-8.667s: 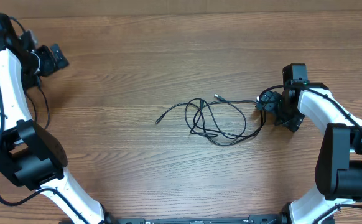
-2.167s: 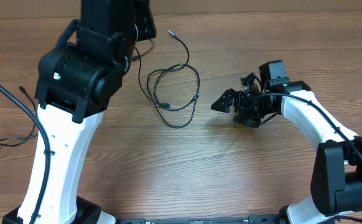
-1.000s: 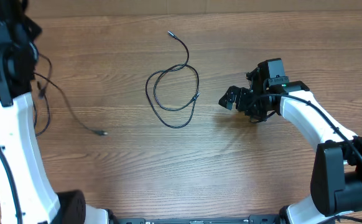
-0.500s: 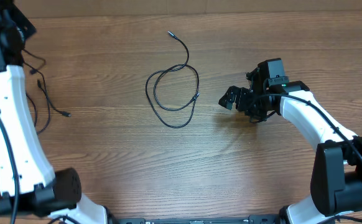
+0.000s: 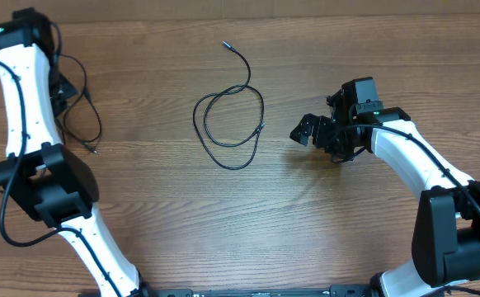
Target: Untangle cables
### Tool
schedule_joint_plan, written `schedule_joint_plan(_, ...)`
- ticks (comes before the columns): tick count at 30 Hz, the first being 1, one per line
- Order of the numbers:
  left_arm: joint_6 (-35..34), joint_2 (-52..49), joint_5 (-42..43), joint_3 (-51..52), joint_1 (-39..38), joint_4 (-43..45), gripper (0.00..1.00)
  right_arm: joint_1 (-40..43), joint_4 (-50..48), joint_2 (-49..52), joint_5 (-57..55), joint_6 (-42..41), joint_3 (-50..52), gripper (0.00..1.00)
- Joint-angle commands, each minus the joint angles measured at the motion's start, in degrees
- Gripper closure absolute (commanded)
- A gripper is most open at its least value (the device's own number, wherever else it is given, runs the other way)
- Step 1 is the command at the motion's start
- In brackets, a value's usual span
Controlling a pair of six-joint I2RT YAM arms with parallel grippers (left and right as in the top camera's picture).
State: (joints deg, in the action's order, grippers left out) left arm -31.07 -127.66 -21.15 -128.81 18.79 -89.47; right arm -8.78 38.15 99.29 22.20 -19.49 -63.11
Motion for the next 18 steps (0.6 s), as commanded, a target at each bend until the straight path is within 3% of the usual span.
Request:
schedule_joint_plan(1, -1.77, -1.36, 3.39, -0.48, 4.31, -1.36, 0.96, -0.26, -0.22, 0.20, -0.33, 0.04, -0.59, 0.00)
schedule_joint_plan(4, -1.75, -1.36, 4.28, -0.48, 6.80, -1.79, 0.91, -0.26, -0.22, 0.20, -0.33, 0.04, -0.59, 0.00)
schedule_joint_plan(5, -1.75, -1.36, 4.28, -0.48, 7.50, -1.79, 0.86, -0.26, -0.22, 0.20, -0.33, 0.04, -0.59, 0.00)
schedule_joint_plan(6, -1.75, -1.36, 4.31, -0.48, 7.89, -1.79, 0.78, -0.26, -0.22, 0.20, -0.33, 0.04, -0.59, 0.00)
schedule_joint_plan(7, -1.75, -1.36, 4.31, -0.48, 8.31, -1.84, 0.59, -0.26, -0.22, 0.20, -0.33, 0.04, -0.59, 0.00)
schedule_joint_plan(8, -1.75, -1.36, 4.31, -0.48, 8.37, -1.97, 0.48, -0.26, -0.22, 0.20, -0.33, 0.04, -0.59, 0.00)
schedule_joint_plan(12, -1.73, -1.36, 5.64, -0.48, 8.20, -1.97, 0.25, -0.26, -0.22, 0.20, -0.33, 0.04, -0.59, 0.00)
schedule_joint_plan(14, -1.73, -1.36, 6.99, -0.48, 8.20, -1.95, 0.27, -0.26, -0.22, 0.20, -0.33, 0.04, -0.59, 0.00)
schedule_joint_plan(16, -1.70, -1.36, 9.55, -0.48, 8.17, -1.97, 0.96, -0.26, -0.22, 0.20, -0.33, 0.04, -0.59, 0.00)
schedule_joint_plan(18, 0.20, -1.36, 15.50, -0.48, 8.17, -1.62, 0.96, -0.26, -0.22, 0.20, -0.33, 0.04, -0.59, 0.00)
